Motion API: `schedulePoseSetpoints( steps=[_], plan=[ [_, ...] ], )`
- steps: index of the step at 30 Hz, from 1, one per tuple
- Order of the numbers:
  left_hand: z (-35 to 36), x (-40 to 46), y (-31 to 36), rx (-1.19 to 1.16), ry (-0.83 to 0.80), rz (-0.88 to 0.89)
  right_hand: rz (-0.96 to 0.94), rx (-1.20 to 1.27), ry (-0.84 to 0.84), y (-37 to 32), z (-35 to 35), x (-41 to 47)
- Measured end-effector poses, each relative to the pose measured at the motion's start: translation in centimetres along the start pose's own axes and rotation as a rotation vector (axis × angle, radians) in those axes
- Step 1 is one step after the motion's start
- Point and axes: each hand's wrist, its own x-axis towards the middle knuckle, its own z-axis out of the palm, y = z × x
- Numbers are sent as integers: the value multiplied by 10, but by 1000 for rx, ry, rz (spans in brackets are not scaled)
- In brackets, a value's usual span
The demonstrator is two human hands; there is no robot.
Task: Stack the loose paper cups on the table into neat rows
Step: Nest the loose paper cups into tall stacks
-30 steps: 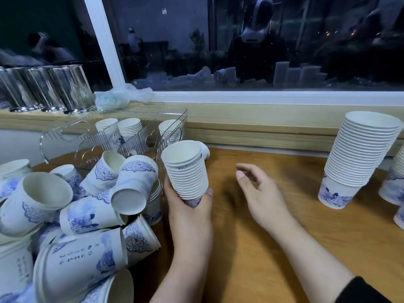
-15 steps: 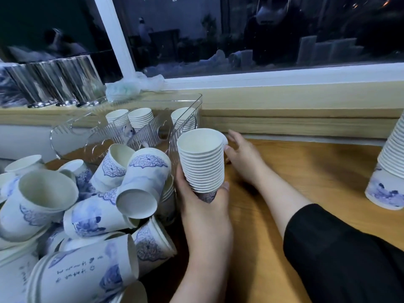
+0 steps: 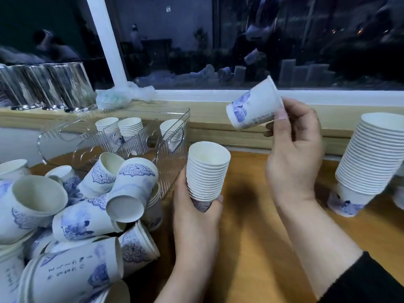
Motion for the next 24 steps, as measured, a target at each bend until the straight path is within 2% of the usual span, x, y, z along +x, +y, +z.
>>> schedulePoseSetpoints(
  steps=[4, 9, 11, 13, 19, 24],
  plan=[
    [3, -5, 4, 51, -69, 46, -109, -65, -202, -37, -18, -5],
    [3, -7, 5, 64, -112, 105, -310, -357, -468, -27, -32, -16],
    [4, -9, 7, 49, -135, 100, -326, -414, -535, -20, -39, -25],
    [5, -10, 6, 34, -178, 84, -247, -412, -484, -12, -52, -39],
    [22, -18, 9, -55, -295, -6, -31, -426, -130, -16, -121, -57],
    [66, -23, 15, -153, -385, 4, 209, -499, -3, -3, -169, -57]
  ],
)
